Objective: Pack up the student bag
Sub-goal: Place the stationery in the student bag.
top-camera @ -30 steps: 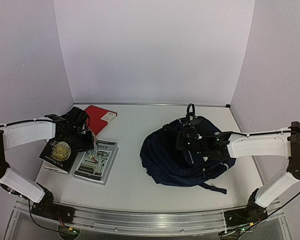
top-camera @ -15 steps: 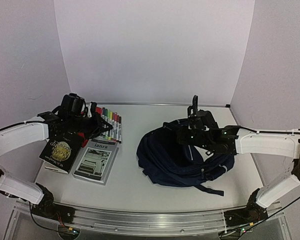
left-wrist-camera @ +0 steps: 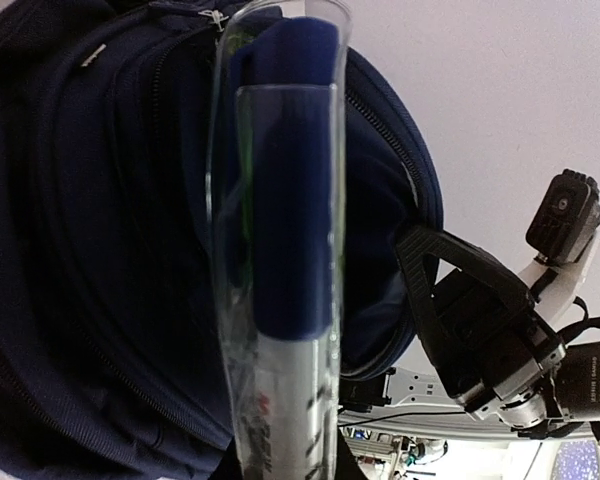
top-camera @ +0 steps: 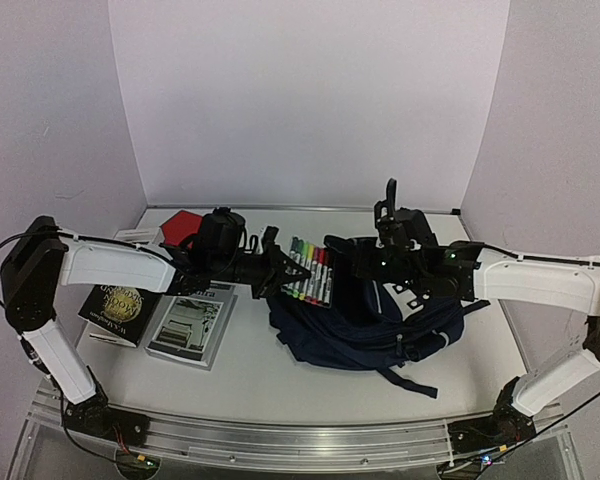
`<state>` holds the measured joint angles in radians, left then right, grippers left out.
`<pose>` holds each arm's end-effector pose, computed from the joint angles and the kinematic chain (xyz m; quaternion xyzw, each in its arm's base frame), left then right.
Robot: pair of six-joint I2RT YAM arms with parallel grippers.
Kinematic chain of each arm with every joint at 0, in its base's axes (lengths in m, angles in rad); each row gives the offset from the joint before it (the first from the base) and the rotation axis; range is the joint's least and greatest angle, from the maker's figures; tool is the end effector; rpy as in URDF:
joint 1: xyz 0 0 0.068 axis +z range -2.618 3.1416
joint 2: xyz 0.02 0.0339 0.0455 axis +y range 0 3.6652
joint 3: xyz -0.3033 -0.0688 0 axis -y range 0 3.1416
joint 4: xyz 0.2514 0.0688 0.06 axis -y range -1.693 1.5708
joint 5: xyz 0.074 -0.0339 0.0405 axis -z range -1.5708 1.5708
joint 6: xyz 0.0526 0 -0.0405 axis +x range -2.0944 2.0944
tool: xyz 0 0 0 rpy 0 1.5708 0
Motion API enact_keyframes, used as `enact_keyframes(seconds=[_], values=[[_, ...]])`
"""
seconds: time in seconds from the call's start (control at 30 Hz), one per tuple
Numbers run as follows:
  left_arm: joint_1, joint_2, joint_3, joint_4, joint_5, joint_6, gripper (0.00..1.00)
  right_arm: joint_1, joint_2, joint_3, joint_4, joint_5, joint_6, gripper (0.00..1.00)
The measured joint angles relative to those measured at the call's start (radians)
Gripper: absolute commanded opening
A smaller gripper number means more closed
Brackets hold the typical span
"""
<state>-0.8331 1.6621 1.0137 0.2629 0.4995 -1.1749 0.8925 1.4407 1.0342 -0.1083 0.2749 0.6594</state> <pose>0.2474 -0.3097 0.2663 -0.0006 0.8155 -0.5667 0.1176 0.2268 0.2587 0.3086 -0.0309 0.8579 0.2651 0.4391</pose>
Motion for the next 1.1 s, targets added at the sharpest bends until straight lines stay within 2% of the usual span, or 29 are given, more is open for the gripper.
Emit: enact_keyframes(seconds=[0.27,0.47,0.53,0.67,0.73,0.87,1.1], values=[[-0.016,0.151,0.039,0.142,0.009,-0.121,0.0,0.002,0.001,0.009,-0.006,0.002,-0.001,0.0],[-0.044,0.229,0.074,0.182,-0.105,-0.165,0.04,0.016,0.012,0.01,-0.006,0.017,-0.001,0.0],[-0.058,0.258,0.117,0.173,-0.144,-0.164,0.12,0.021,0.016,0.01,-0.006,0.024,-0.001,0.0],[-0.073,0.302,0.202,0.127,-0.179,-0.142,0.37,0.023,0.016,0.01,-0.001,0.043,-0.001,0.0],[-0.076,0.311,0.237,0.08,-0.181,-0.112,0.46,0.023,0.016,0.01,-0.001,0.051,-0.001,0.0],[-0.078,0.314,0.323,-0.089,-0.184,-0.006,0.57,0.023,0.016,0.009,-0.003,0.054,-0.002,0.0],[-0.078,0.28,0.383,-0.369,-0.257,0.164,0.67,0.023,0.016,0.01,-0.007,0.054,-0.004,0.0]])
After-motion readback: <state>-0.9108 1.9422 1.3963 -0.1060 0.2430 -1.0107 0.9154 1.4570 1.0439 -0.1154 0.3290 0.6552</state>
